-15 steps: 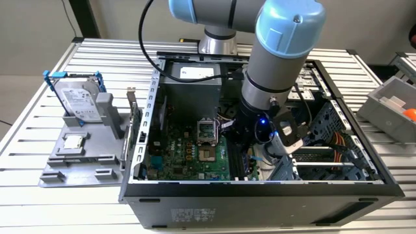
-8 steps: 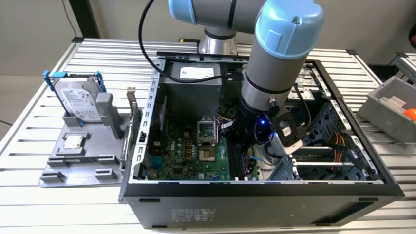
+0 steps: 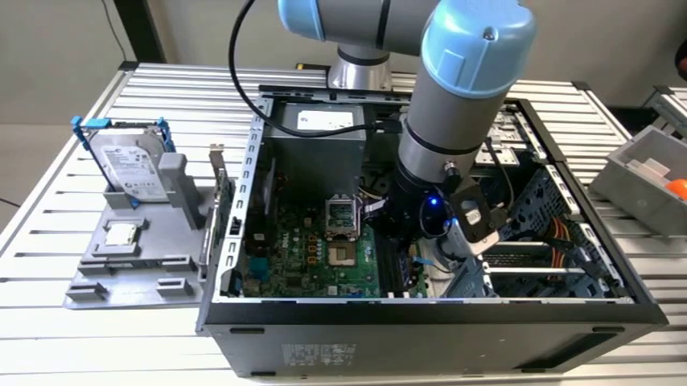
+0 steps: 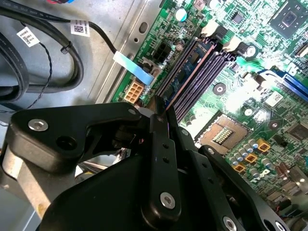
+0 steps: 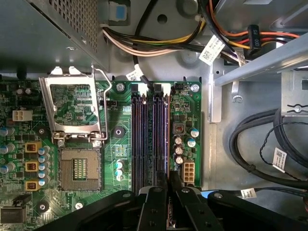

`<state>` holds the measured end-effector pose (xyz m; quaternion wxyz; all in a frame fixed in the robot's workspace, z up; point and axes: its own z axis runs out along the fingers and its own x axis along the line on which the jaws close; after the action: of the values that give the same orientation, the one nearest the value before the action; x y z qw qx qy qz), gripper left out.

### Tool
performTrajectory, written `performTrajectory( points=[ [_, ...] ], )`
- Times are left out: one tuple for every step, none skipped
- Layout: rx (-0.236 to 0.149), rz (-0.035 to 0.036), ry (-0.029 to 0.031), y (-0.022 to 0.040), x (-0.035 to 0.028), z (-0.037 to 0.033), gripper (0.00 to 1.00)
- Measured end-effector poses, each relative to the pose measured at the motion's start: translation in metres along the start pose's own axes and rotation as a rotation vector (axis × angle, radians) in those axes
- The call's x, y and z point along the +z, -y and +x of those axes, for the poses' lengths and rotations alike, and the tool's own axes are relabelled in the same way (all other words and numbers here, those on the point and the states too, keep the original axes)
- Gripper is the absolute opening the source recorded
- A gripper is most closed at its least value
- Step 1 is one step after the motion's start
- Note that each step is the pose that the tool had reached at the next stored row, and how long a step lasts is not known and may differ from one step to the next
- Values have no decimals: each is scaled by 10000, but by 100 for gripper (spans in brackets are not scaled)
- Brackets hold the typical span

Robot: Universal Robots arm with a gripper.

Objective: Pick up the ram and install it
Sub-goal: 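Insert the ram into the slot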

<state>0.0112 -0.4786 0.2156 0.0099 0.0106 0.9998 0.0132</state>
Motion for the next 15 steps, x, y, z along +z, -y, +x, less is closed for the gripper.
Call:
performTrajectory(
  points=[
    [1,-4,1,0,9,0,0],
    [1,-3,1,0,17,0,0],
    [1,-1,0,0,27,0,0],
    [1,0,0,1,35,1,0],
    [1,-1,0,1,40,1,0],
    [1,2,0,1,43,1,0],
    [1,1,0,1,46,1,0],
    [1,-1,0,1,50,1,0],
    [1,0,0,1,53,1,0],
    [1,1,0,1,56,1,0],
    [0,1,0,1,59,1,0],
    [1,1,0,1,62,1,0],
    [1,0,-1,1,65,1,100],
    [1,1,-1,2,68,1,100],
    [1,1,-1,2,71,1,100]
  ],
)
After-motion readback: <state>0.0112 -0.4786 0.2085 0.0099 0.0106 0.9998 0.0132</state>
